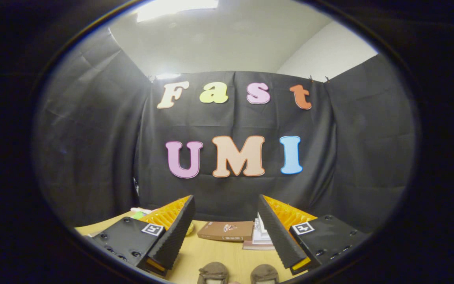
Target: Open the storage box then place both shoes into the box .Put the left shoe in first, then the right shoe, with the right side of both shoes facing outward in a uniform manner.
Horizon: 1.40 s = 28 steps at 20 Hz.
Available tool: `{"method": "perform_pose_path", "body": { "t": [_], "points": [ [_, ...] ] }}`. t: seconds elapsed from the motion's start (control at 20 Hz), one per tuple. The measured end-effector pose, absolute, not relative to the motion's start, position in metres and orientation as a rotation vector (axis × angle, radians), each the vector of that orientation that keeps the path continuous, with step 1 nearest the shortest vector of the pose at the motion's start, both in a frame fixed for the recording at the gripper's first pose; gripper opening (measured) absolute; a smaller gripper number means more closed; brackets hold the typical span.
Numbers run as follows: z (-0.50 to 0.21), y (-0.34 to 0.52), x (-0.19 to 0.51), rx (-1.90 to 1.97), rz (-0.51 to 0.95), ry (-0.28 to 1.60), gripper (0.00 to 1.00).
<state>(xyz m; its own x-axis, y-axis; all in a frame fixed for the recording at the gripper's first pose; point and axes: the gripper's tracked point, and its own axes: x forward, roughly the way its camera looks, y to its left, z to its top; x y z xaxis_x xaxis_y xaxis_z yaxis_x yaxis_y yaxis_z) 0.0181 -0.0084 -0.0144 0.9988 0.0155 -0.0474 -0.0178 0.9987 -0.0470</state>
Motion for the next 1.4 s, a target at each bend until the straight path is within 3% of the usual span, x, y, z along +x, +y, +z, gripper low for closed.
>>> {"method": "perform_pose_path", "body": {
  "t": [0.8,1.05,1.4],
  "points": [
    [-0.104,0.042,0.01,0.171,0.186,0.237,1.0],
    [-0.155,0.081,-0.006,0.328,0.313,0.377,1.0],
    [-0.216,0.111,-0.026,0.58,0.383,0.585,1.0]
  ]
}}
